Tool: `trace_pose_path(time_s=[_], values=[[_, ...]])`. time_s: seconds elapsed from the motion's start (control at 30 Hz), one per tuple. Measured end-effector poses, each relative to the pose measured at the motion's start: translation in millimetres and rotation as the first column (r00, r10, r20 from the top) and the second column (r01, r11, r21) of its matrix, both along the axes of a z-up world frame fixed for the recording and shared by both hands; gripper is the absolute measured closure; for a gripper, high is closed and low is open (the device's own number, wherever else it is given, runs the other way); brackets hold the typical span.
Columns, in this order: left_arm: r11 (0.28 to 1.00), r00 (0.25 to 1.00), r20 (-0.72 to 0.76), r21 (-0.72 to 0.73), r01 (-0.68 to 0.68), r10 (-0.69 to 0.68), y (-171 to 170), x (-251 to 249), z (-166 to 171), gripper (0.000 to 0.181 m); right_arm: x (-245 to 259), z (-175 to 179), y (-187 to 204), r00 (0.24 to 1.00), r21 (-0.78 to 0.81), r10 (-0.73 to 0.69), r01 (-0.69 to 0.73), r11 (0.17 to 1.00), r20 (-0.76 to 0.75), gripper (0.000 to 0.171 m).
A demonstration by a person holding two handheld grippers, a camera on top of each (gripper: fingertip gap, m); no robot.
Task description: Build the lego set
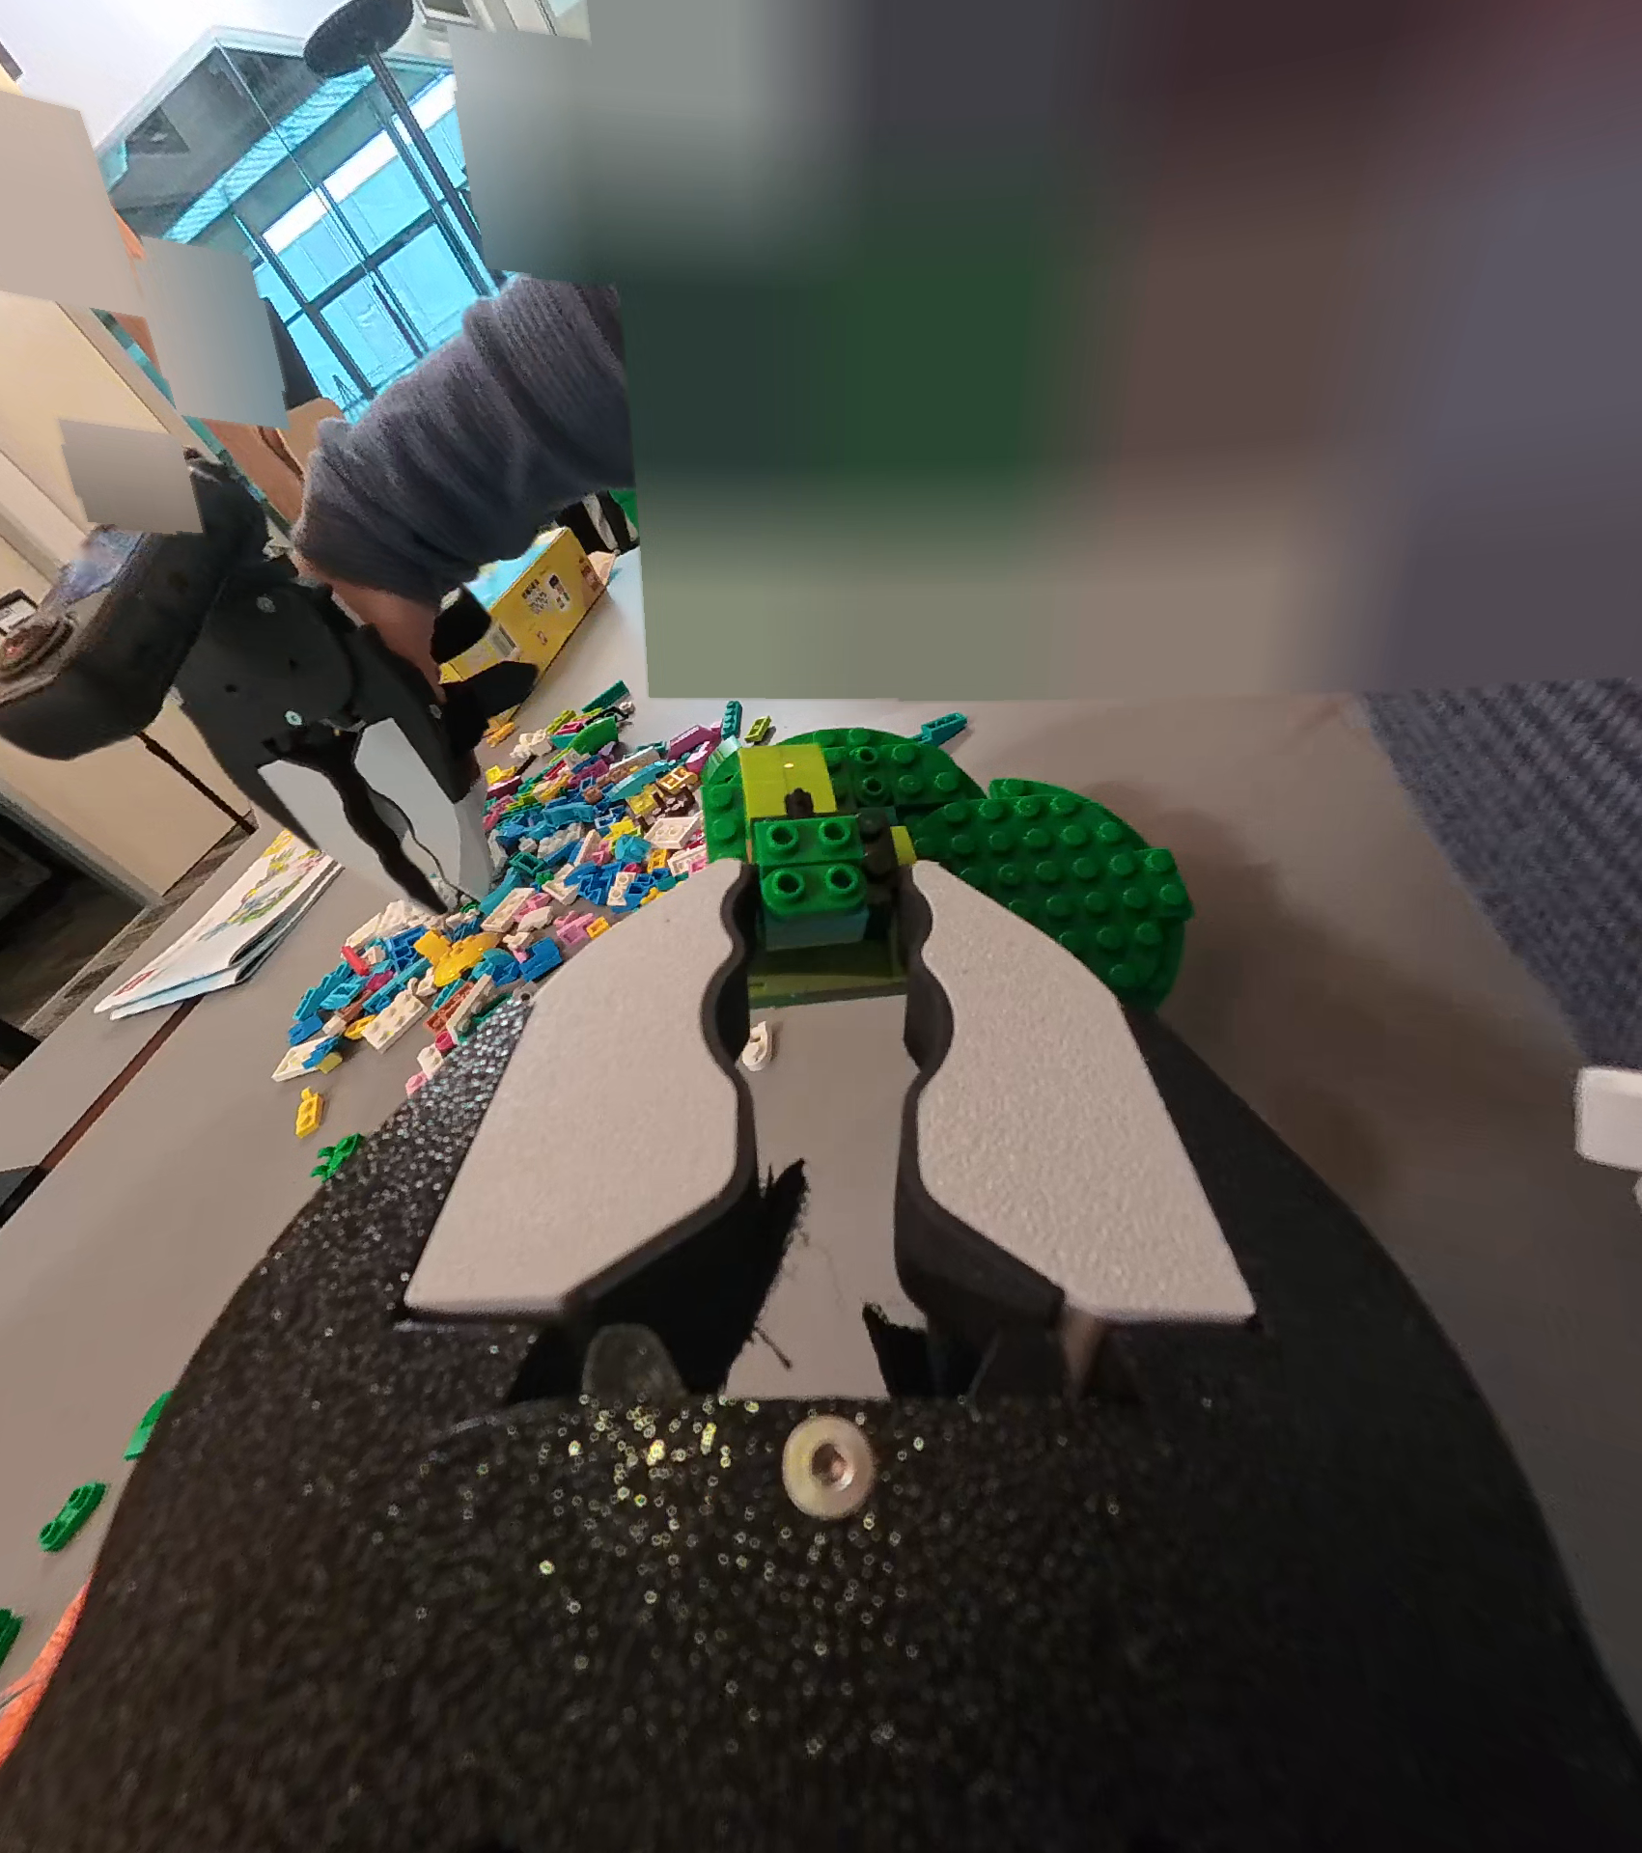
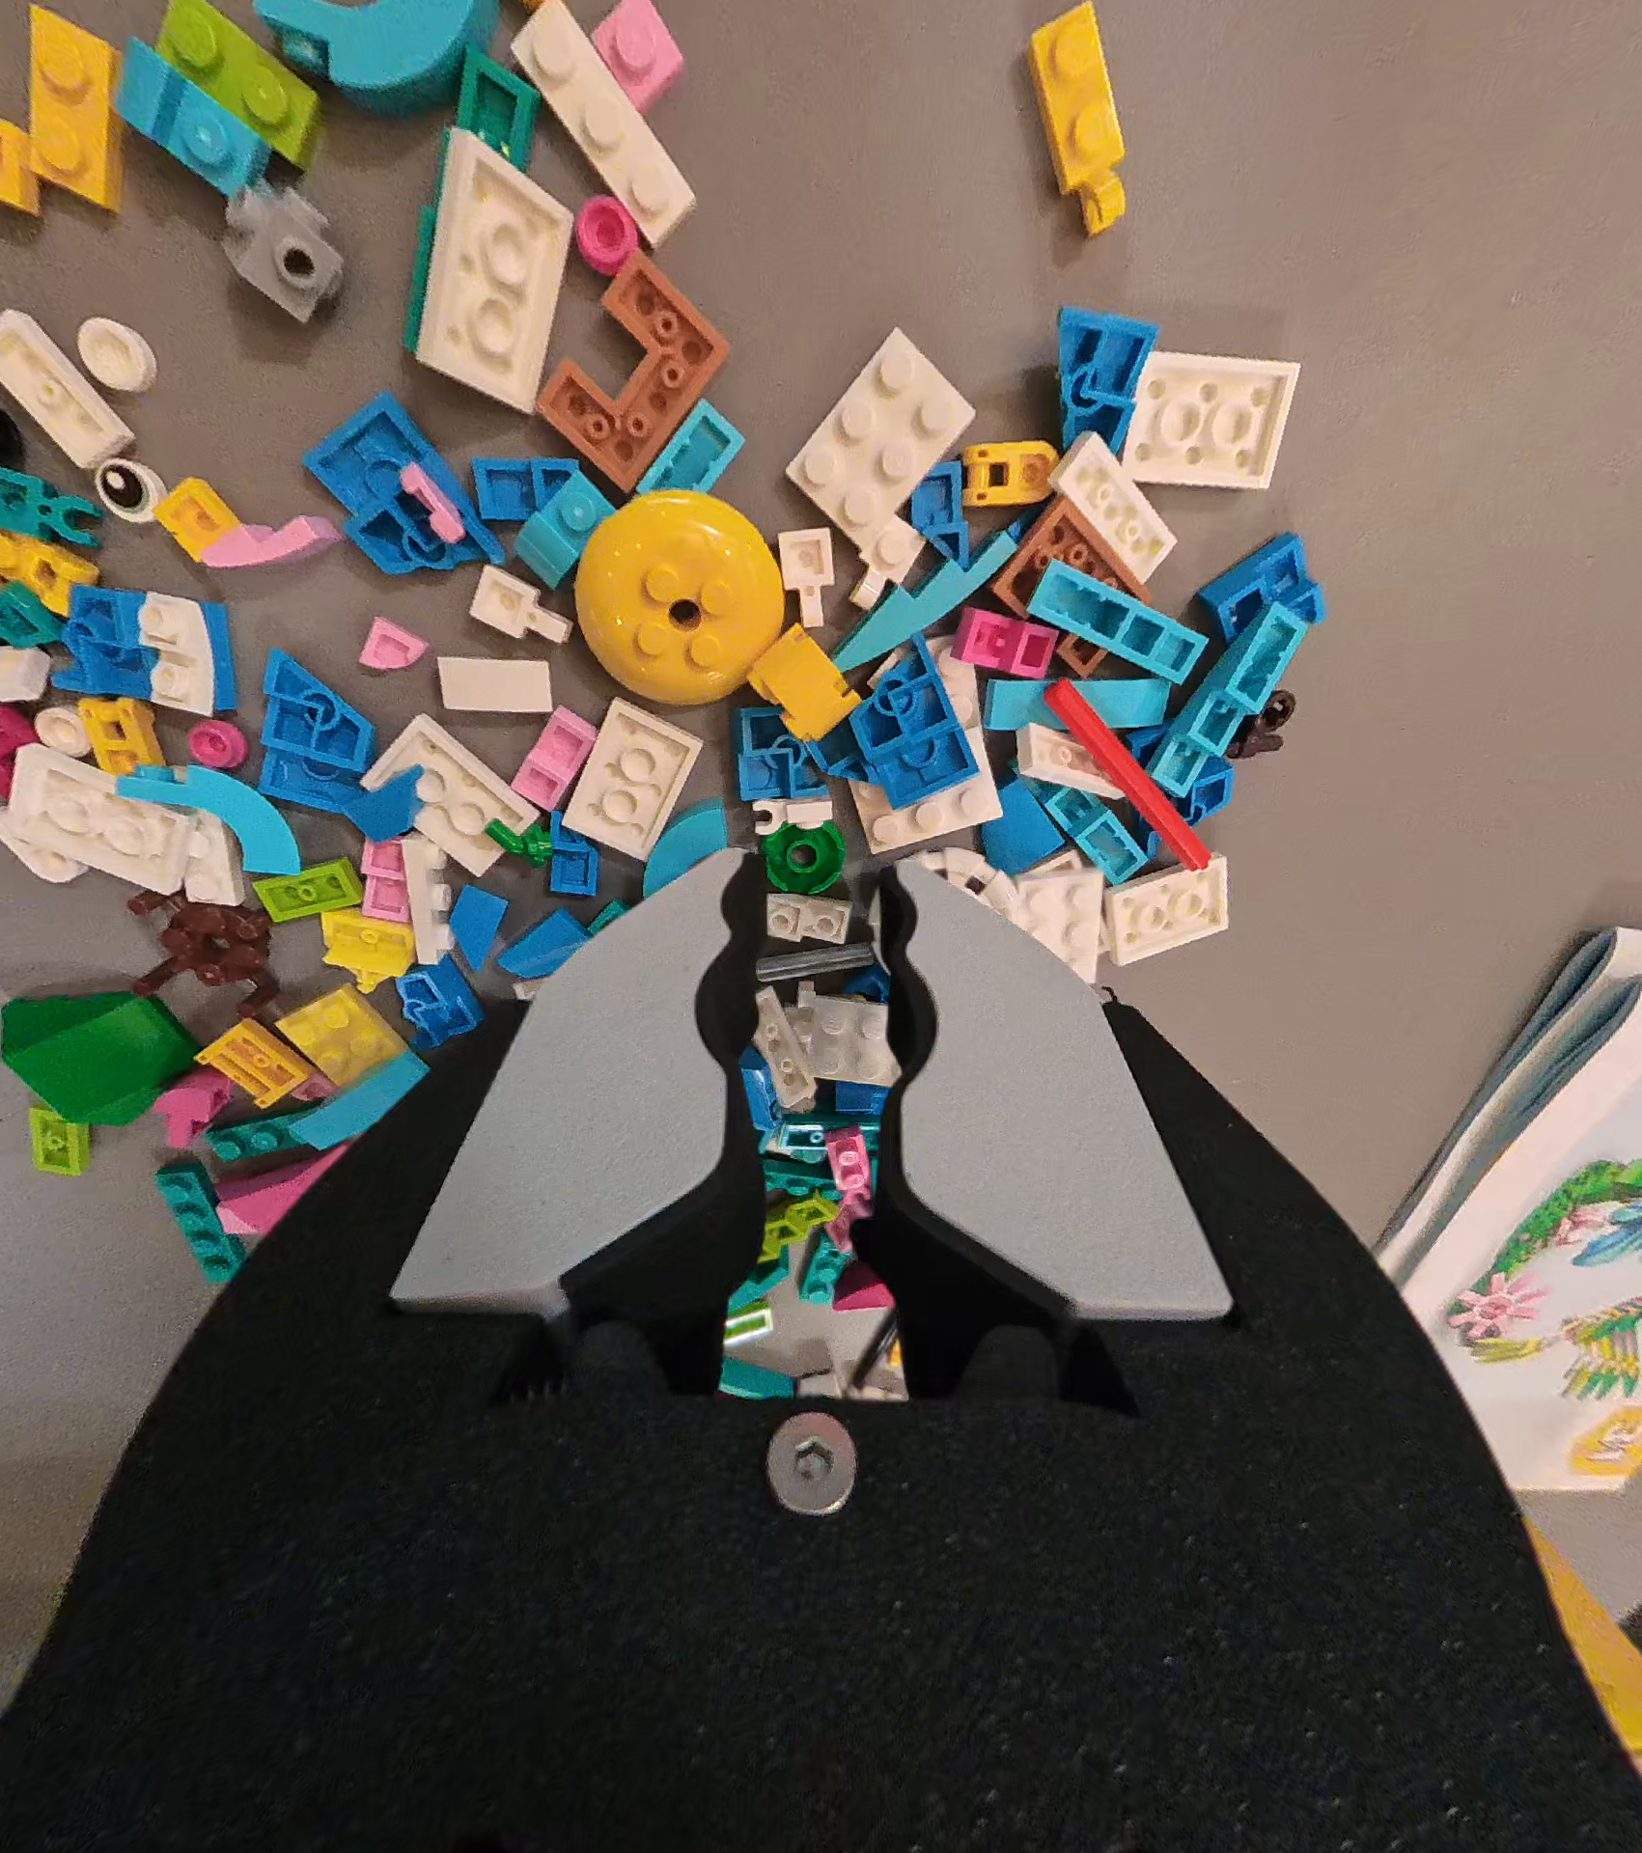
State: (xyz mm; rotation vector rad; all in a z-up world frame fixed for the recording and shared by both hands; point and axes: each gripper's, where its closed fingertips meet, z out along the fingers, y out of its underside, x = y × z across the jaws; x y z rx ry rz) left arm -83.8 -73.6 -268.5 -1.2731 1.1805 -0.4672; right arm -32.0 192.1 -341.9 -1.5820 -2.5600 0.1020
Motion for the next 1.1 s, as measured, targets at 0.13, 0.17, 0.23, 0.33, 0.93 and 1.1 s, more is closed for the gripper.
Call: trace_pose_path(time_s=[0.13,0.17,0.23,0.33,0.93,1.1], values=[[1.000,1.000,-0.003,0.002,0.003,-0.003,-0.5,0.3,-0.3,0.155,-0.6,-2.8,-8.3,0.999,-0.034,0.023,-0.022,0.999,0.024,0.151],[1.000,1.000,-0.004,0.002,0.004,-0.004,-0.7,0.4,-0.5,0.155,-0.4,-3.5,-11.8,0.999,-0.041,0.035,-0.034,0.999,0.036,0.155],[1.000,1.000,-0.006,0.002,0.004,-0.004,-0.8,0.6,-0.7,0.155,-1.0,-3.2,-10.7,0.997,0.000,0.049,-0.049,0.999,0.053,0.154],[1.000,1.000,-0.009,0.004,0.007,-0.007,-1.4,0.9,-1.2,0.155,0.1,-3.3,-12.0,0.995,0.029,0.060,-0.063,0.998,0.075,0.159],[0.999,0.998,-0.029,-0.013,-0.050,0.049,6.0,-1.6,-4.3,0.155,-28.0,85.0,-160.0,0.669,-0.358,-0.169,-0.156,0.920,-0.724,0.160],[0.994,0.995,-0.068,-0.074,-0.079,0.074,11.3,-1.3,-11.6,0.155,-52.3,108.6,-224.8,0.517,-0.486,-0.296,-0.281,0.827,-0.803,0.160]])
